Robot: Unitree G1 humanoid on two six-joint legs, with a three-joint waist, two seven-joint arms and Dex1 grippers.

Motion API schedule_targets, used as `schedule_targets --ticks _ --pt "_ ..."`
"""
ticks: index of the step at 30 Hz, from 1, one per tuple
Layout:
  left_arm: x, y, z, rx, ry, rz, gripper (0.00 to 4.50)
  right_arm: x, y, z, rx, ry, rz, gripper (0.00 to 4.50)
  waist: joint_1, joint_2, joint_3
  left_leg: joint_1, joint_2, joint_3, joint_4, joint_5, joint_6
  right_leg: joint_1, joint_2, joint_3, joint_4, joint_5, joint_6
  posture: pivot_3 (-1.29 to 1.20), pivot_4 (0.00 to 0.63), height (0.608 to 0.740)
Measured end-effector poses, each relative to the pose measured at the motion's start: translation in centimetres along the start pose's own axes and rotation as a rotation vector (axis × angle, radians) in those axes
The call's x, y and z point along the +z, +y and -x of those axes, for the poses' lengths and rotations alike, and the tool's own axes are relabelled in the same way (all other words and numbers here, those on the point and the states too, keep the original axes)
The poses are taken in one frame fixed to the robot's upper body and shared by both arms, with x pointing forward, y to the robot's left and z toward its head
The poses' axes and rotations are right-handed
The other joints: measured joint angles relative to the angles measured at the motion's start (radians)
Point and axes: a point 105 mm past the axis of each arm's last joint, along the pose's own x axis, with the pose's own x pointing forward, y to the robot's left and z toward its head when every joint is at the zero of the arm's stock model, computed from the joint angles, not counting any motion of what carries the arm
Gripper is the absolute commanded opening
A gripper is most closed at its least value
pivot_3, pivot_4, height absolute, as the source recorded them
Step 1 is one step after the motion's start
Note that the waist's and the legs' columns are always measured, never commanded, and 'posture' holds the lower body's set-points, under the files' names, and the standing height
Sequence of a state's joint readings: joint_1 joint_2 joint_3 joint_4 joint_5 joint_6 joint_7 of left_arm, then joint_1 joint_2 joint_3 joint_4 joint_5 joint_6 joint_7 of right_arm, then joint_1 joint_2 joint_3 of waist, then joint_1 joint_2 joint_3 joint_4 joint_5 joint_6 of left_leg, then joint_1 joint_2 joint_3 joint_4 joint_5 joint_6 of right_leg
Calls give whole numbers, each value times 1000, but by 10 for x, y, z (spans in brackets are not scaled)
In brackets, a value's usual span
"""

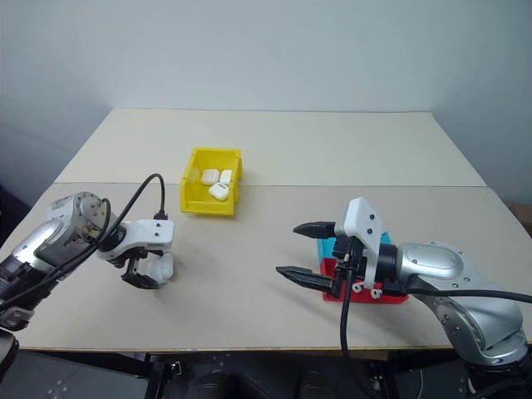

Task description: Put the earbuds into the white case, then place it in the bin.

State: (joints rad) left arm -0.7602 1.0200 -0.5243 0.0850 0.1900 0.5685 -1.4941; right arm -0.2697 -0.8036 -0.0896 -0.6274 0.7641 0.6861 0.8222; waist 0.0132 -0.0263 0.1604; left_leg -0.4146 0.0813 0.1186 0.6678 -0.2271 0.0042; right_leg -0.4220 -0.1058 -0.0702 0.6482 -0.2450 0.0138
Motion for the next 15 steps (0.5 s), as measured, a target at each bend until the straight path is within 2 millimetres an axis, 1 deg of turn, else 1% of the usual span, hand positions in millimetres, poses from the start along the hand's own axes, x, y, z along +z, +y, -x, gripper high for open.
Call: schedule_targets --ticks 3,6,7,11,15 --pt "0 1 0 -4 3 8 3892 1 1 0 3 -2 1 4500 -1 0 0 0 0 0 0 0 0 0 0 0 0 0 0 0 150 740" --pt "0 5 0 10 11 17 2902 1 1 0 4 -2 3 4500 -2 0 0 0 0 0 0 0 0 0 0 0 0 0 0 0 150 740" --pt "0 5 0 10 11 20 2771 1 1 0 4 -2 4 4500 -3 0 0 0 0 0 0 0 1 0 0 1 0 0 0 0 150 740" --pt "-1 5 0 12 6 26 2772 1 1 0 4 -2 4 4500 -3 0 0 0 0 0 0 0 1 0 0 0 0 0 0 0 150 740" --pt "-5 2 0 45 -37 40 2772 2 1 -1 7 -3 8 4500 -5 0 0 0 0 0 0 0 1 -1 0 1 0 0 0 0 150 740"
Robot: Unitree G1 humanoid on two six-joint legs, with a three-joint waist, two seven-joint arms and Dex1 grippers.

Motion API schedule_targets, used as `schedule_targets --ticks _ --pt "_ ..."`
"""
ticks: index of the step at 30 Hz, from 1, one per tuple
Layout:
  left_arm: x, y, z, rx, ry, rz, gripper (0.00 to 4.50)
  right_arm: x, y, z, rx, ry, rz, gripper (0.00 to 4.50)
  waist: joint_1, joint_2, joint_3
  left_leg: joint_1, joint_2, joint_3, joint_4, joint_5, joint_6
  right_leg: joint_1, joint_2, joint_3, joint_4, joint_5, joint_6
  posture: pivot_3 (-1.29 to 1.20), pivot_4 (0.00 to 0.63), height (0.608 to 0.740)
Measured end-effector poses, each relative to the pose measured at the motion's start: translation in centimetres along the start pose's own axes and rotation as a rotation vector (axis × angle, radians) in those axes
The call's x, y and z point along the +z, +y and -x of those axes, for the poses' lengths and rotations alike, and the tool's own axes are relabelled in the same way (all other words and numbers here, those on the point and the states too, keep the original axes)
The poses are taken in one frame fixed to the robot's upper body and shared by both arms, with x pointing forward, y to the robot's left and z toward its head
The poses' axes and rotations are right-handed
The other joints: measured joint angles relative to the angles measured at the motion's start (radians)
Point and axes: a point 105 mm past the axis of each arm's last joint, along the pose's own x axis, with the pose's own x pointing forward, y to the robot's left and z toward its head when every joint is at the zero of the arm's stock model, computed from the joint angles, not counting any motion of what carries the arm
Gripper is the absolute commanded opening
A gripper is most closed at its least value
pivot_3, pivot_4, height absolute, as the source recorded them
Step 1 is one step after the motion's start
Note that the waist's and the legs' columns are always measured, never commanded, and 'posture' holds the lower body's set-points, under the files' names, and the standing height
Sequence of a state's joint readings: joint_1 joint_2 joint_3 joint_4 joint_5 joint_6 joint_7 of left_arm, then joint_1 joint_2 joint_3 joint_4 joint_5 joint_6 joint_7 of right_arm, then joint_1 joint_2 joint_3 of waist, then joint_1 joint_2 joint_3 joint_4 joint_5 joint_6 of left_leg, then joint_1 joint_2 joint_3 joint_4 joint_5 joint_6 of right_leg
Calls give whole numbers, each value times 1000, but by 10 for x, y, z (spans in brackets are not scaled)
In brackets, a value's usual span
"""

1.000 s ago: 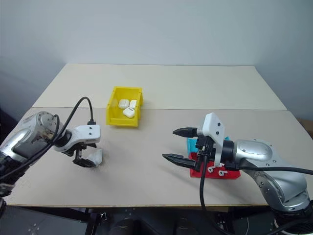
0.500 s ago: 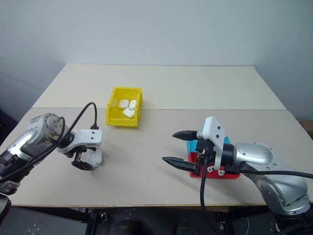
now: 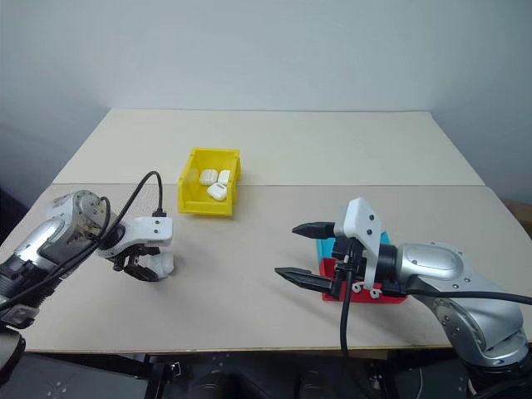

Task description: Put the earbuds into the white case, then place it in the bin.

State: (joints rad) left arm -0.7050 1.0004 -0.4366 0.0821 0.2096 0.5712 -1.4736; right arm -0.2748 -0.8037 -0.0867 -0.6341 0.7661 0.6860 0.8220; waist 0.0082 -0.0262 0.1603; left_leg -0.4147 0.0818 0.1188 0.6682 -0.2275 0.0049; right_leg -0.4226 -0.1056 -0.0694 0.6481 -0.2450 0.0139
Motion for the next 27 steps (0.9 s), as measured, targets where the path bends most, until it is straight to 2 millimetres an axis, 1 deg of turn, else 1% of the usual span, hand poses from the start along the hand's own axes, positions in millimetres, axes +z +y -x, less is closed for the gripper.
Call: schedule_targets --ticks 5,7,8,9,13,16,18,20,22,25,27 --pt "-13 -11 5 49 -125 76 2772 -4 1 0 5 7 -8 4500 0 0 0 0 1 0 0 0 0 0 0 0 0 0 0 0 150 740" --pt "-14 -13 15 108 -233 106 2772 -5 -1 0 12 9 -16 4500 0 0 0 0 1 0 1 0 0 0 0 0 0 0 0 0 150 740" --pt "-11 -12 22 157 -299 110 2772 -6 -2 0 13 10 -21 4500 1 0 0 0 1 0 1 0 0 0 0 0 0 0 0 0 150 740" --pt "-6 -10 33 238 -397 115 2772 -7 -5 0 14 11 -29 4500 1 0 0 0 1 -1 1 0 0 0 0 0 0 0 0 0 150 740" --pt "13 -10 71 451 -682 137 2772 -9 -14 0 22 13 -28 4500 6 0 0 0 1 -1 1 0 0 2 0 -1 0 0 0 0 150 740" --pt "31 -16 88 552 -875 188 2772 -7 -20 -1 36 10 -6 4500 5 0 0 0 1 -2 2 0 0 2 0 -1 0 0 0 0 150 740" --pt "43 -23 91 548 -965 209 2772 -5 -23 -2 46 6 8 4500 4 0 0 0 1 -1 2 0 0 2 0 -1 0 0 0 0 150 740" --pt "57 -32 90 470 -1063 247 2772 -6 -25 -4 61 6 4 4500 4 0 0 0 1 -2 2 0 0 2 0 -1 0 0 0 0 150 740" --pt "76 -38 91 356 -1173 270 2772 -7 -28 -6 74 8 8 4500 5 0 0 0 1 -2 2 0 0 3 0 -1 0 0 0 0 150 740" --pt "104 -46 94 238 -1262 209 2772 -5 -31 -9 96 15 34 4500 5 0 0 0 0 -2 2 0 0 3 0 -1 0 0 0 0 150 740" --pt "117 -51 93 177 -1290 166 2772 -3 -34 -10 104 24 54 4500 4 0 0 0 0 -2 2 0 -1 3 0 -1 0 0 0 0 150 740"
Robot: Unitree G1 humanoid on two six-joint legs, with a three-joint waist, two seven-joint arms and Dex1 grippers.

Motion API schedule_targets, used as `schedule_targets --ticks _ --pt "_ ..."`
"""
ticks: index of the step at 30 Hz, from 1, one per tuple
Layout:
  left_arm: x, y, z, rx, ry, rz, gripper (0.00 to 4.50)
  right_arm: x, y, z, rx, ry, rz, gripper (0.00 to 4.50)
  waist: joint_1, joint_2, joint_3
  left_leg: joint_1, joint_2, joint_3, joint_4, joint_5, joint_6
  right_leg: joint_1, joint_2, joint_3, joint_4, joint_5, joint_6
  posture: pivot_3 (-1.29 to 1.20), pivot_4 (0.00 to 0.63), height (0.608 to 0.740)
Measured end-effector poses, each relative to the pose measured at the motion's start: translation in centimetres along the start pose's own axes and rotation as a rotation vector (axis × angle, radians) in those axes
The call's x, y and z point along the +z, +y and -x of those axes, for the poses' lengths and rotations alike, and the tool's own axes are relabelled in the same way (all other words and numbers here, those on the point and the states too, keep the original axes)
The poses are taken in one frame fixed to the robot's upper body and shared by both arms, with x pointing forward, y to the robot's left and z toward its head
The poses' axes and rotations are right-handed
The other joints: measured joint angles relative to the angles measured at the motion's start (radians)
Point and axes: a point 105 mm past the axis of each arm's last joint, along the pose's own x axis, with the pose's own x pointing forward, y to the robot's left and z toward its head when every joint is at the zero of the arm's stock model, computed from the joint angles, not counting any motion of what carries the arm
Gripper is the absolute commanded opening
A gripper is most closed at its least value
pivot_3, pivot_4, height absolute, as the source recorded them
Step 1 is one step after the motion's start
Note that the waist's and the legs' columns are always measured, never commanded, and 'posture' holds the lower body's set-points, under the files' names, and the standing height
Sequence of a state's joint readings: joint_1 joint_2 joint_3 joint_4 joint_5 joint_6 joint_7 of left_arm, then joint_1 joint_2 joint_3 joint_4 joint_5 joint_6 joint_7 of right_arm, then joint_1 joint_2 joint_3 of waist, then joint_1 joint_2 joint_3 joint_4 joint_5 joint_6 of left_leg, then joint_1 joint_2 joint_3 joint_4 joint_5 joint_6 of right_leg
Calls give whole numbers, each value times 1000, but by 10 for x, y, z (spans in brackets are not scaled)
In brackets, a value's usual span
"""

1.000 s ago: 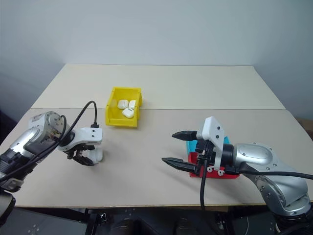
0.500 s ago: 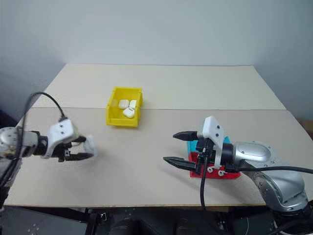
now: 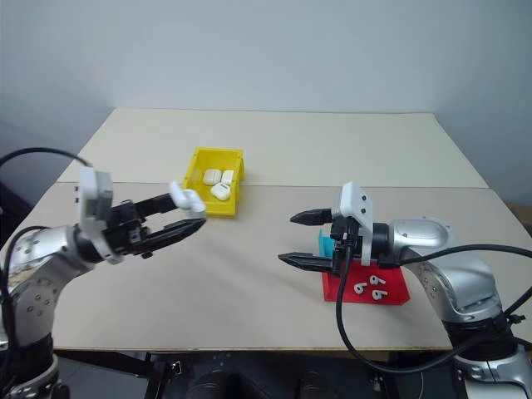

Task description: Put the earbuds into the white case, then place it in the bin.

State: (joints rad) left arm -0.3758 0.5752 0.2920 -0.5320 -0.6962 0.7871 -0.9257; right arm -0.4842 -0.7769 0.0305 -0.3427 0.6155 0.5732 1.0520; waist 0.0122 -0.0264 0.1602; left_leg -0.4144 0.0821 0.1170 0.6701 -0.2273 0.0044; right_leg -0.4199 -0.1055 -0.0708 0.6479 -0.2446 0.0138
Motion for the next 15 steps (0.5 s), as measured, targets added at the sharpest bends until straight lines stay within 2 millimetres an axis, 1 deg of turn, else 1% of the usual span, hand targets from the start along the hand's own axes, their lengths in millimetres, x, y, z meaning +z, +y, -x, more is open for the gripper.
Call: schedule_targets --ticks 2,6,10,13,15 --pt "1 -6 -7 -62 -16 -7 2772 -1 -3 4 -3 42 22 4500 -1 0 0 0 0 1 0 0 -1 0 0 0 0 0 0 0 150 740" --pt "-3 -11 -13 -164 -63 -27 2772 -15 -9 20 -19 224 54 4500 0 0 0 0 0 1 0 0 -1 0 0 0 0 0 0 0 150 740" --pt "-6 -16 -16 -232 -89 -57 2772 -16 -14 39 -32 344 48 4500 -1 0 0 0 0 1 0 0 0 0 0 0 -1 0 0 0 150 740" --pt "-9 -20 -19 -265 -102 -46 2772 -18 -11 55 -24 436 33 4500 0 0 0 0 0 1 0 0 0 -1 0 0 -1 0 0 0 150 740" --pt "-10 -24 -20 -296 -110 -40 2772 -23 -2 61 12 490 23 4500 0 0 0 0 0 1 0 0 0 0 0 0 -1 0 0 0 150 740"
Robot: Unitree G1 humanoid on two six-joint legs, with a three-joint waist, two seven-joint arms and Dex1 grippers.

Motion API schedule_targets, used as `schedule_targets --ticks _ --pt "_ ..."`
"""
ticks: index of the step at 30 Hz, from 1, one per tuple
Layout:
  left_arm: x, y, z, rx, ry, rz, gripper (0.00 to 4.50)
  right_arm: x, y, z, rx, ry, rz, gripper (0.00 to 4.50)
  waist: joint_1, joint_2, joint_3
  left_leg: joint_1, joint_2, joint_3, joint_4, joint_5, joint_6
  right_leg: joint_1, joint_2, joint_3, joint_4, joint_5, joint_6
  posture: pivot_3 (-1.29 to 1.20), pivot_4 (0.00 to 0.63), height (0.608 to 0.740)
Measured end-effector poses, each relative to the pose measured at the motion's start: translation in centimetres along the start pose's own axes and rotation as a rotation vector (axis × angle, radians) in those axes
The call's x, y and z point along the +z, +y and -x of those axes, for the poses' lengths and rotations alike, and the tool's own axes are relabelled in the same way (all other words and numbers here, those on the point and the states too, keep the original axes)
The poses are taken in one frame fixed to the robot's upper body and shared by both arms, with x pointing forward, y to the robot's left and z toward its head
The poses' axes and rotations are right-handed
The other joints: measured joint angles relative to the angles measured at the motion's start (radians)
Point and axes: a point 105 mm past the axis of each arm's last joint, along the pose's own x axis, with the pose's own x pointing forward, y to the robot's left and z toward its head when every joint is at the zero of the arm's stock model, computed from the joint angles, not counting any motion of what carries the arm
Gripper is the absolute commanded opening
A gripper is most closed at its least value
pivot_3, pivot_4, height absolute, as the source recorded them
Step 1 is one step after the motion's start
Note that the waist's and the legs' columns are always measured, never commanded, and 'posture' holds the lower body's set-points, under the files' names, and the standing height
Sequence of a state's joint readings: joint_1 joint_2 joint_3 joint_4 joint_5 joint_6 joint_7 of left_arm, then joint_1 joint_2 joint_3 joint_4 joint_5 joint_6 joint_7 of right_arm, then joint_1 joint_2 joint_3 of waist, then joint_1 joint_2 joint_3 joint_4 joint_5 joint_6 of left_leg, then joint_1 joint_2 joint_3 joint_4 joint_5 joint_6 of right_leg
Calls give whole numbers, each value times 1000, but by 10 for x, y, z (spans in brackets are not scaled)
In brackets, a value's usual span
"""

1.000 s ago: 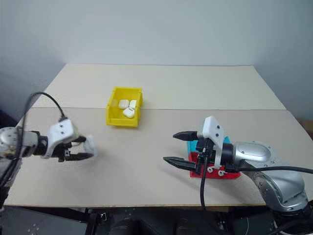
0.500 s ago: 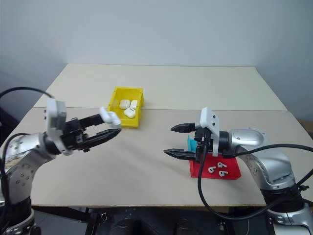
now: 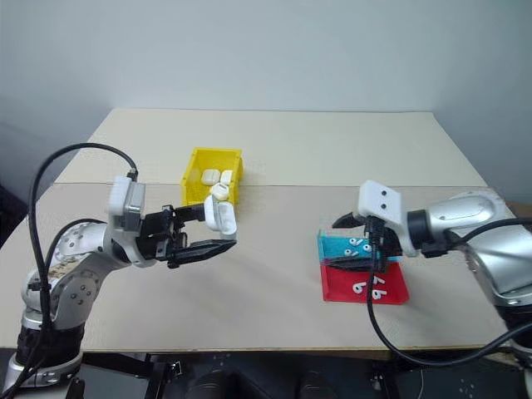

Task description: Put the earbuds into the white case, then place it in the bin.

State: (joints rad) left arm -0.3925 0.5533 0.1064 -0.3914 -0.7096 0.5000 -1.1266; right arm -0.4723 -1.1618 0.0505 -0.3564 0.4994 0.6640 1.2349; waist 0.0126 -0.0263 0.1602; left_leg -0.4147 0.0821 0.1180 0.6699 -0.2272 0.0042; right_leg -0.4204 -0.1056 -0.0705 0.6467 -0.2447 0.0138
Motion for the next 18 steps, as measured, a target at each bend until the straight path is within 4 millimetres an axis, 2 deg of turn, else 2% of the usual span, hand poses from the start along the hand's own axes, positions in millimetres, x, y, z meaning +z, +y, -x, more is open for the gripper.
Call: schedule_targets --ticks 2,5,8,11,15,18 --pt "-1 -2 -1 -25 -2 7 2772 -7 9 0 41 38 -9 4500 0 0 0 0 0 0 0 0 0 0 0 0 0 0 0 0 150 740" --pt "-2 -5 -3 -63 -7 6 2772 -13 9 2 34 81 -7 4500 -3 0 0 1 0 0 1 0 0 0 0 0 1 0 0 0 150 740" --pt "2 -7 -6 -113 -24 -6 2772 -26 7 7 32 179 77 3877 -1 0 0 1 0 0 0 0 0 0 0 0 0 0 0 0 150 740" --pt "-2 -8 -7 -135 -29 8 2772 -37 7 8 75 251 172 2863 -2 0 0 0 0 1 0 0 0 0 0 1 0 0 0 0 150 740" --pt "-5 -11 -12 -159 -33 24 2772 -50 8 -1 161 304 263 2863 -4 0 0 1 0 1 1 1 -1 0 0 1 1 0 0 0 150 740" --pt "-5 -11 -13 -162 -35 24 2772 -59 -3 -12 175 340 327 2863 -7 0 0 1 0 1 1 1 -2 0 1 1 0 0 0 0 150 740"
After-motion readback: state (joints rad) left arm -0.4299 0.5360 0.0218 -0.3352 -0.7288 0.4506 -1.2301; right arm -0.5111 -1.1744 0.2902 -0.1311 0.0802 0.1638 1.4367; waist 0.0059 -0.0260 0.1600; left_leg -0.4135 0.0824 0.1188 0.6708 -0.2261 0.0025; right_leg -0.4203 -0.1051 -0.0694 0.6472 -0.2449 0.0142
